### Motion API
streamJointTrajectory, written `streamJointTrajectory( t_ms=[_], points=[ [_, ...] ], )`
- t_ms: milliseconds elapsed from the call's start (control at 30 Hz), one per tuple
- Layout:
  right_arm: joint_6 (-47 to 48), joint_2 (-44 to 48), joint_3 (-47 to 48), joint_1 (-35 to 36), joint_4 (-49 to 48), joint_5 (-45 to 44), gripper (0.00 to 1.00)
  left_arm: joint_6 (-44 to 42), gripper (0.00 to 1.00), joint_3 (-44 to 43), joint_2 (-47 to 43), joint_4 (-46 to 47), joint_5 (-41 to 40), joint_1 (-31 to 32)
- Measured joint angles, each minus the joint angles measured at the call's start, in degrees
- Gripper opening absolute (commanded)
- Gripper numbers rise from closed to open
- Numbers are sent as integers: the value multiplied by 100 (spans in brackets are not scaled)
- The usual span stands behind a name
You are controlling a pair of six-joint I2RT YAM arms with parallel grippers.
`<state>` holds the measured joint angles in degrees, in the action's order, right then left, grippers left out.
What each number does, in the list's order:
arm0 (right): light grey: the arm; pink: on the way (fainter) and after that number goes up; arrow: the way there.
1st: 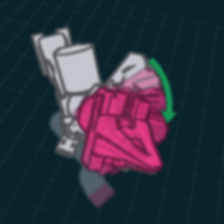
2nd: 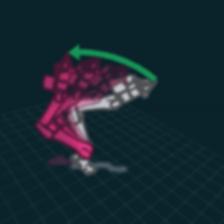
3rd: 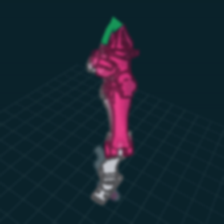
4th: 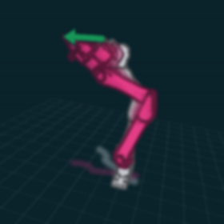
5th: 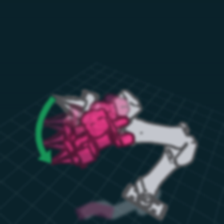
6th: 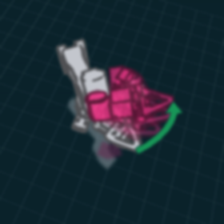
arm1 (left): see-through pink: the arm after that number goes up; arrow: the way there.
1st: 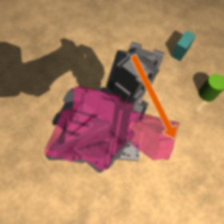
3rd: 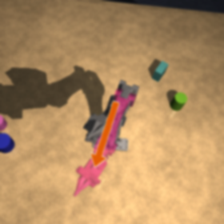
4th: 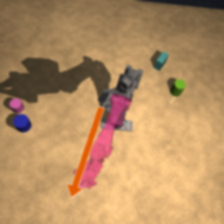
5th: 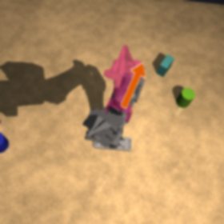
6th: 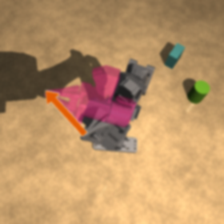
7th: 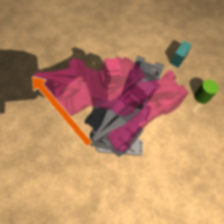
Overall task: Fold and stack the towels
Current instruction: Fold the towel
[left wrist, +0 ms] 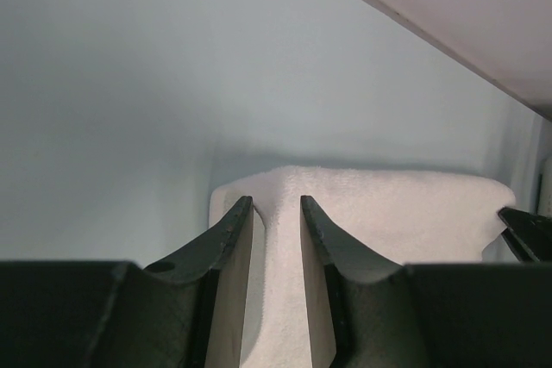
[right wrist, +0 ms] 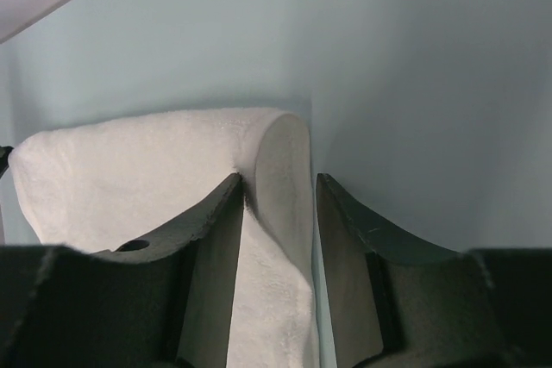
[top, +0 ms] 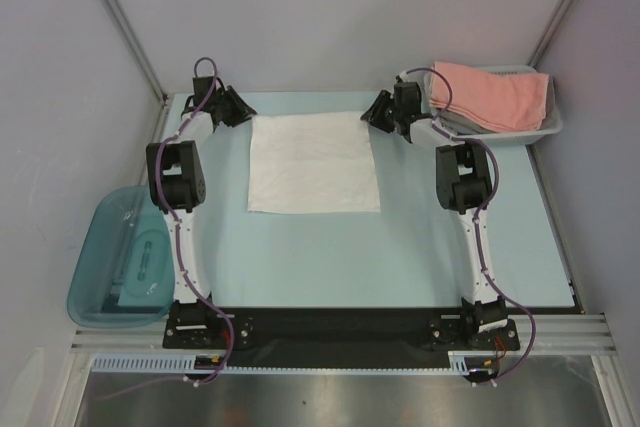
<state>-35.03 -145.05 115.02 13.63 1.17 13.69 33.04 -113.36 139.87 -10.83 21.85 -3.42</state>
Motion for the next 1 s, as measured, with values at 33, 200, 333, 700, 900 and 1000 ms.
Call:
streamJointTrajectory(
  t_ms=[33,200,333,700,900,1000],
  points=[
    [0,13,-7,-2,2,0,45,2,33,0,0,0,0,0],
    [-57,74,-22,-9,-22,9,46,0,33,-2,2,0,0,0],
    [-98,72,35,2,24,28,46,-2,34,0,2,0,0,0],
    [-160,-94,999,0,151,55,45,0,33,-2,2,0,0,-4],
    [-166,-164,986,0,214,15,45,0,33,-2,9,0,0,-9],
    [-166,-166,911,0,229,-35,45,0,33,-2,20,0,0,-11]
  ],
)
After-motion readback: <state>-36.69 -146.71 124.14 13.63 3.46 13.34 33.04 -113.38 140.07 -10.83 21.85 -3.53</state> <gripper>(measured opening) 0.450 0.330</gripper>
